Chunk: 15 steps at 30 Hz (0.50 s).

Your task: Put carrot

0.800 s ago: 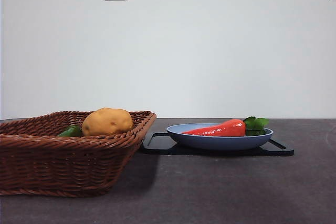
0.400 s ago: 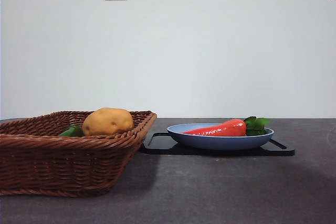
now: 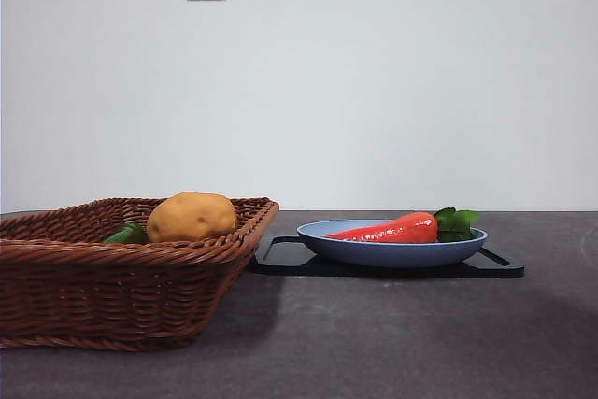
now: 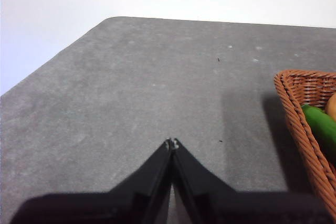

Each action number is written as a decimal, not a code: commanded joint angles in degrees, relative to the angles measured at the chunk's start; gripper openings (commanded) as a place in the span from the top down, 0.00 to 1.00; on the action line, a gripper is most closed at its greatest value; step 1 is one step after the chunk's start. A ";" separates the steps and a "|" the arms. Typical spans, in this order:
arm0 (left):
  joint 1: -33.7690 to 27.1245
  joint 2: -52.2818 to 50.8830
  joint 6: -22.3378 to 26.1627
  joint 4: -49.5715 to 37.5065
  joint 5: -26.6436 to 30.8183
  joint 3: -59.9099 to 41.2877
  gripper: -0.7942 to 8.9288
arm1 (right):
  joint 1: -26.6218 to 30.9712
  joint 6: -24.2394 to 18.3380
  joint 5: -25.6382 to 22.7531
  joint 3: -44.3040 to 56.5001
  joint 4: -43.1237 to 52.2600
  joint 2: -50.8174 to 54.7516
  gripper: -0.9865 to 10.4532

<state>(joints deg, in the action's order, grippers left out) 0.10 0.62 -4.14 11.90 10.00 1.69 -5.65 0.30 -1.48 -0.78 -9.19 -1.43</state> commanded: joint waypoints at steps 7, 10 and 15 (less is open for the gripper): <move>-0.17 -0.17 -0.42 -0.26 0.24 -0.50 0.91 | -0.04 4.35 -0.35 0.28 0.17 1.44 0.91; -0.17 -0.17 -0.39 -0.28 0.24 -0.50 0.91 | -0.04 4.35 -0.37 0.28 0.15 1.42 0.91; -0.17 -0.17 -0.42 -0.31 0.24 -0.50 0.91 | -0.04 4.35 -0.37 0.28 0.17 1.44 0.91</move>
